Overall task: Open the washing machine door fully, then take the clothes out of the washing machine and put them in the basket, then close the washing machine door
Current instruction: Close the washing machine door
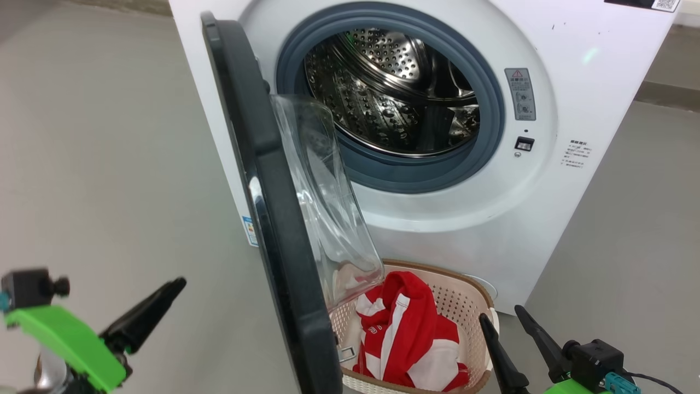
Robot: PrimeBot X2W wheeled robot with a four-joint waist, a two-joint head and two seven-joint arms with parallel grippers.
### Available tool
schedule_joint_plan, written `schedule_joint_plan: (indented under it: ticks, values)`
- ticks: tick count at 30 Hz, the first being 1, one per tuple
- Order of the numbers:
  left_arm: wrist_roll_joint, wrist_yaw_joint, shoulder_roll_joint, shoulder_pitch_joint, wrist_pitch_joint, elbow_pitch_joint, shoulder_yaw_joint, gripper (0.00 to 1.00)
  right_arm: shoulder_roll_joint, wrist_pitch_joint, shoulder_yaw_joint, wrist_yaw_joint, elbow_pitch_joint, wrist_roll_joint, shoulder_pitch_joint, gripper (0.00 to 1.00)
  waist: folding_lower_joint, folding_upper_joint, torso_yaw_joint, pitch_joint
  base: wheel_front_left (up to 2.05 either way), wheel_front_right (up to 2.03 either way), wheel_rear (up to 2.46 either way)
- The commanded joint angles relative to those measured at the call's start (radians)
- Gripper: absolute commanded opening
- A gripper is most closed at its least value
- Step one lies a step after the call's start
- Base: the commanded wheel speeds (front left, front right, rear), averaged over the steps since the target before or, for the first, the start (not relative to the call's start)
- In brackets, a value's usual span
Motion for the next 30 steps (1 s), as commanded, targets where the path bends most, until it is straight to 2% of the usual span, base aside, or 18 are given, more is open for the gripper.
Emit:
schedule_joint_plan:
  ticks: [1, 2, 3, 4, 5, 18, 26, 30]
  values:
    - [-0.008, -0.007, 0.033, -0.004, -0.039, -0.001, 0.045, 0.48, -0.006, -0.006, 0.022, 0.006, -0.024, 0.006, -0.011, 1.00, 0.0000, 0.0000, 0.005, -0.007, 0.00, 0.00, 0.00]
    - [-0.009, -0.007, 0.030, 0.009, -0.058, 0.007, 0.043, 0.70, -0.006, -0.006, 0.023, 0.006, -0.024, 0.006, -0.010, 1.00, 0.0000, 0.0000, 0.007, -0.008, 0.00, 0.00, 0.00]
    - [-0.004, -0.007, 0.031, 0.021, -0.079, 0.018, 0.041, 0.85, -0.006, -0.006, 0.023, 0.006, -0.024, 0.007, -0.010, 1.00, 0.0000, 0.0000, 0.007, -0.009, 0.00, 0.00, 0.00]
    - [0.010, -0.007, 0.035, 0.035, -0.100, 0.033, 0.035, 0.96, -0.007, -0.006, 0.024, 0.006, -0.024, 0.007, -0.009, 1.00, 0.0000, 0.0000, 0.008, -0.010, 0.00, 0.00, 0.00]
    - [0.021, -0.007, 0.036, 0.047, -0.117, 0.048, 0.028, 1.00, -0.008, -0.006, 0.025, 0.006, -0.025, 0.007, -0.009, 1.00, 0.0000, 0.0000, 0.008, -0.010, 0.00, 0.00, 0.00]
    - [0.087, -0.007, 0.000, 0.129, -0.363, 0.191, -0.082, 1.00, -0.018, -0.006, 0.031, 0.006, -0.026, 0.008, -0.018, 1.00, 0.0000, 0.0000, 0.003, 0.006, 0.00, 0.00, 0.00]
    - [0.211, -0.007, -0.029, 0.152, -0.624, 0.280, -0.169, 1.00, -0.021, -0.006, 0.024, 0.006, -0.023, 0.011, -0.020, 1.00, 0.0000, 0.0000, 0.000, 0.006, 0.00, 0.00, 0.00]
    - [0.298, -0.007, -0.044, 0.145, -0.682, 0.315, -0.192, 1.00, -0.020, -0.006, 0.012, 0.006, -0.025, 0.010, -0.016, 1.00, 0.0000, 0.0000, 0.003, 0.004, 0.00, 0.00, 0.00]
